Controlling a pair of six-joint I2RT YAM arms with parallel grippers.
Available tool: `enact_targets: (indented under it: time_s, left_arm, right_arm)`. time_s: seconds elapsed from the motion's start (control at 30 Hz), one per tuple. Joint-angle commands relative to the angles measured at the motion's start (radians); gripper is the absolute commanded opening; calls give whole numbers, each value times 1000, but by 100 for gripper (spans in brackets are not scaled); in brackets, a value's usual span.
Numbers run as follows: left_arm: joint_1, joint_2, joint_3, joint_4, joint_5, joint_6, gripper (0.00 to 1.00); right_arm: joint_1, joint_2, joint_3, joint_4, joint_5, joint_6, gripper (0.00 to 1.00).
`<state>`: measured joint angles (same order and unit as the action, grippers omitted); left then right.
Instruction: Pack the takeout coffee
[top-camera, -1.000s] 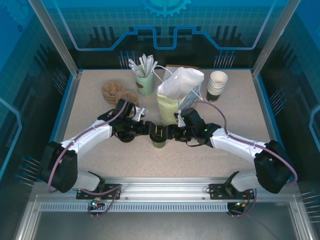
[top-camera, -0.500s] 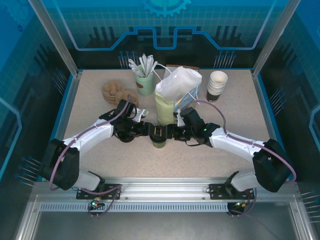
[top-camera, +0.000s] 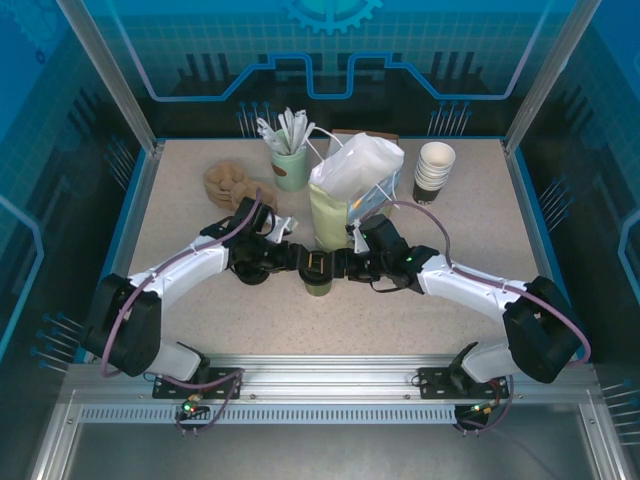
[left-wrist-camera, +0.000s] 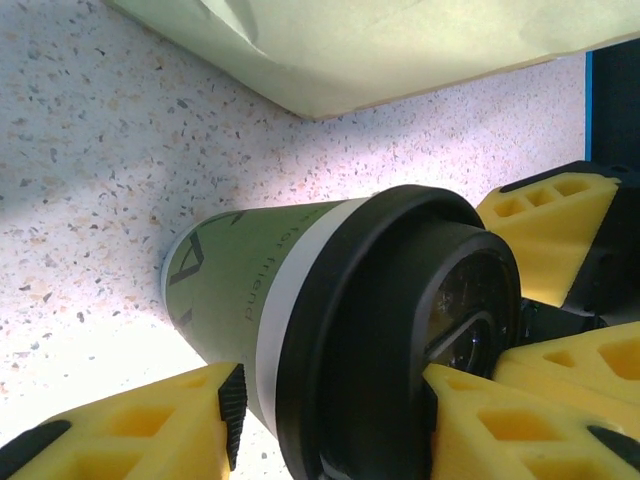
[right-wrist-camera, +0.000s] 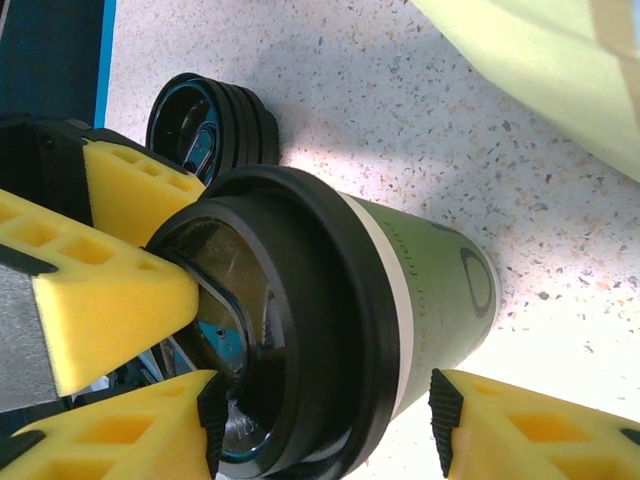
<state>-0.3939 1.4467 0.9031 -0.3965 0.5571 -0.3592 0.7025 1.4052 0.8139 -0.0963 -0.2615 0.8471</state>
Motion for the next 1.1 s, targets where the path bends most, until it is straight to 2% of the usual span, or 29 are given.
enact_targets:
  time_s: [0.0, 0.47, 1.07]
  left_arm:
    - [-3, 24, 23, -17, -8, 18, 47]
    - [-3, 32, -1, -1, -1, 14, 41]
    - [-4, 33, -23, 22, 18, 6, 38]
  right_arm:
    - [8, 17, 36, -14, 8, -23, 56]
    - [6, 14, 14, -20, 34, -27, 48]
    - [2, 14, -18, -41, 66, -7, 44]
